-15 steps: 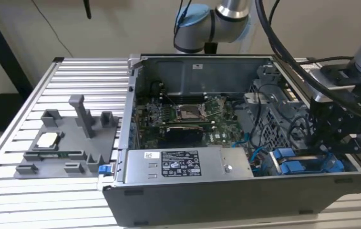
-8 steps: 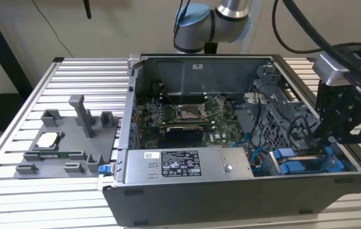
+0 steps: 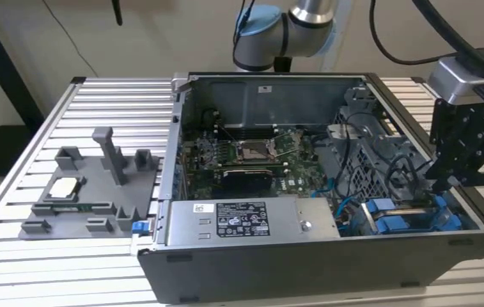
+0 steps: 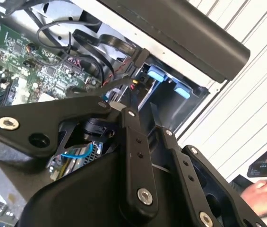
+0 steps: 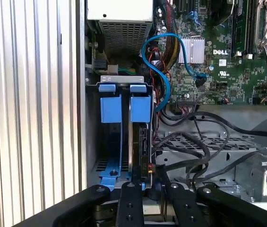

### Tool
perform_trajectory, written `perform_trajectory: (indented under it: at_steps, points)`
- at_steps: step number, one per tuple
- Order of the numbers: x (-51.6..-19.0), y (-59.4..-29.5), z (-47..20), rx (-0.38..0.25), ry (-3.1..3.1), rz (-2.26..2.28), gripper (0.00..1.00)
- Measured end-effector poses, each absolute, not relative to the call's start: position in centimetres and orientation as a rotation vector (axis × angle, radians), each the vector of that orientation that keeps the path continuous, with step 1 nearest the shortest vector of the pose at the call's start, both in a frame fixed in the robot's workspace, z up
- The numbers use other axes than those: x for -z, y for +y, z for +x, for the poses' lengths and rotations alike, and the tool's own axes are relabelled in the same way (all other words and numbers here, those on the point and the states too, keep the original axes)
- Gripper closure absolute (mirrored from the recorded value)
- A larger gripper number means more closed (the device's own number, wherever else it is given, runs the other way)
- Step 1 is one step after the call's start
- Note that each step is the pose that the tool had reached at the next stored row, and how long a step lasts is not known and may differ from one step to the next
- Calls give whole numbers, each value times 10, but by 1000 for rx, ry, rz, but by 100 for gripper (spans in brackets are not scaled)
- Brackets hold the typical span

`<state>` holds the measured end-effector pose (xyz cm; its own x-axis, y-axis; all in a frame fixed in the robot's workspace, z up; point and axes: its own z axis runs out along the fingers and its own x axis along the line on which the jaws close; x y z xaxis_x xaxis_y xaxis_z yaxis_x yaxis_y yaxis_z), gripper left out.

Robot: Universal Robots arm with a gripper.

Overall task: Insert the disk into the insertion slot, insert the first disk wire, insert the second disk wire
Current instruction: 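Insert the first disk wire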

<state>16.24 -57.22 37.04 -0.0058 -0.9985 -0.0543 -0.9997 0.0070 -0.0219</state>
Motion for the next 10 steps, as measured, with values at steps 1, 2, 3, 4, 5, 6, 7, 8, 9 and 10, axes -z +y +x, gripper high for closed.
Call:
perform_trajectory:
  at_steps: [1,2,3,4,5,6,7,8,9,10]
  points:
    - [-371,-572,165,-35,2190,-2177,73]
    - [-370,-572,167,-37,2191,-2177,73]
    - [-370,-572,170,-38,2191,-2177,73]
    - [-370,-572,172,-40,2192,-2178,73]
    - [-370,-571,175,-43,2194,-2180,73]
    - [-371,-571,178,-47,2196,-2181,73]
    - [-370,-571,182,-51,2198,-2183,73]
    - [-370,-571,186,-56,2200,-2185,73]
    - [-370,-571,189,-62,2203,-2187,73]
    - [-370,-571,192,-69,2206,-2190,73]
